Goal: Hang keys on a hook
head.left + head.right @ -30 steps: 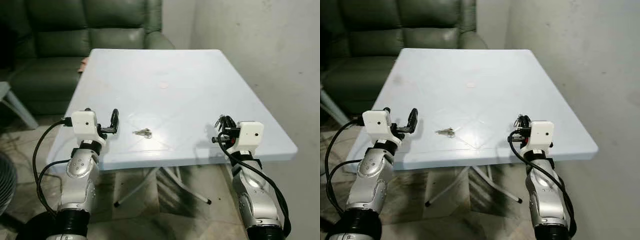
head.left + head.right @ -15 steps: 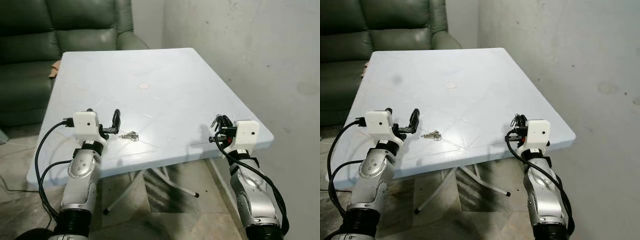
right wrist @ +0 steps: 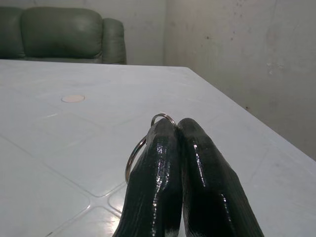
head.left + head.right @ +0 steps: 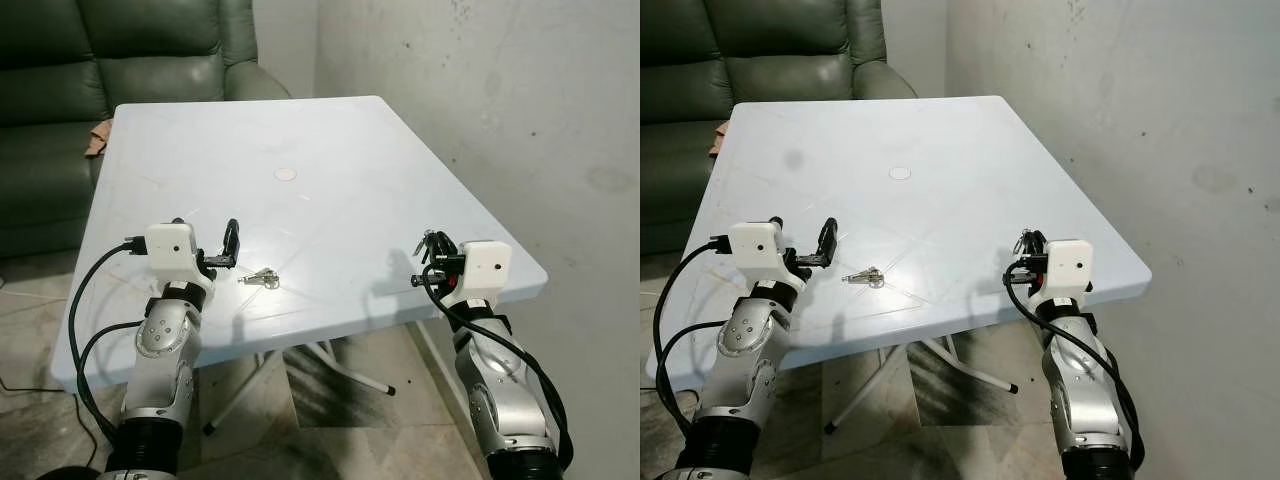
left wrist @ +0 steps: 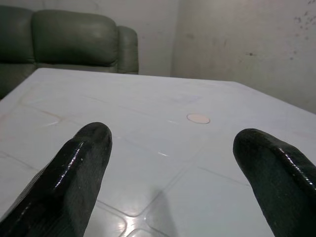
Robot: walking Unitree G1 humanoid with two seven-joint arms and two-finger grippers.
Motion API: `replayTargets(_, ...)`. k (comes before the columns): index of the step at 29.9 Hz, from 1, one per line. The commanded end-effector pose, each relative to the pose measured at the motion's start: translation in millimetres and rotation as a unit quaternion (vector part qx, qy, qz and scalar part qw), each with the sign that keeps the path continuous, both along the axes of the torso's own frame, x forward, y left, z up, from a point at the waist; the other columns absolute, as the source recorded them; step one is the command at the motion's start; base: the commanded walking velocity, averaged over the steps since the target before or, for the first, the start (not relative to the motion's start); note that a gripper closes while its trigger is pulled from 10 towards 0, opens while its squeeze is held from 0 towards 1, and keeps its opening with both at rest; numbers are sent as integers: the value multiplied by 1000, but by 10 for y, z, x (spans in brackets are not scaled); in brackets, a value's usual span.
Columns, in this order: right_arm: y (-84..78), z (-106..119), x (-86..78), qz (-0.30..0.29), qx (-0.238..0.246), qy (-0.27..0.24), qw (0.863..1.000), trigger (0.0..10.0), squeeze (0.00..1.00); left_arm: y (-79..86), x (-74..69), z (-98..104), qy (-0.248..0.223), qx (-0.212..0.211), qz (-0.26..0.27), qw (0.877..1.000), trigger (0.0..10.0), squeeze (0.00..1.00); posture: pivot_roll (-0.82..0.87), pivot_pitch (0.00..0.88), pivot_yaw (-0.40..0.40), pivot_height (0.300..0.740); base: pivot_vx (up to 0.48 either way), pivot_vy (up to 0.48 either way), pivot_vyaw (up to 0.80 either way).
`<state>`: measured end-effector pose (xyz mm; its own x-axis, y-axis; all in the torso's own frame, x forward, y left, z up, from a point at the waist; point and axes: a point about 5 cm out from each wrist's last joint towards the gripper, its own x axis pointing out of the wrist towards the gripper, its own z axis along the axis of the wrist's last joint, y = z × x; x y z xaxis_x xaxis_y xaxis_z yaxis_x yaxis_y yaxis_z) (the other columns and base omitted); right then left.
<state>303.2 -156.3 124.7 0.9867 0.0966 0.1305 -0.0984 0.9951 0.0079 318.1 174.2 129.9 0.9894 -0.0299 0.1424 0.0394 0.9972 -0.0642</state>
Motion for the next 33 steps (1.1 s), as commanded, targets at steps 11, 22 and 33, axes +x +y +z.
replayTargets(11,-10,32,-8,-3,-1,-2,1000,10000,0,11,-2,21,1,-3,2,1000,10000,0,-2,0,-17,732,0,330,-773)
replayTargets(22,-12,39,-12,-4,-1,-2,1000,10000,0,6,1,27,4,2,6,1000,10000,0,-3,0,-19,732,0,0,-774)
replayTargets(33,-15,40,-12,-6,-1,1,1000,10000,0,10,4,33,9,11,12,1000,10000,0,-2,0,-20,732,0,0,-773)
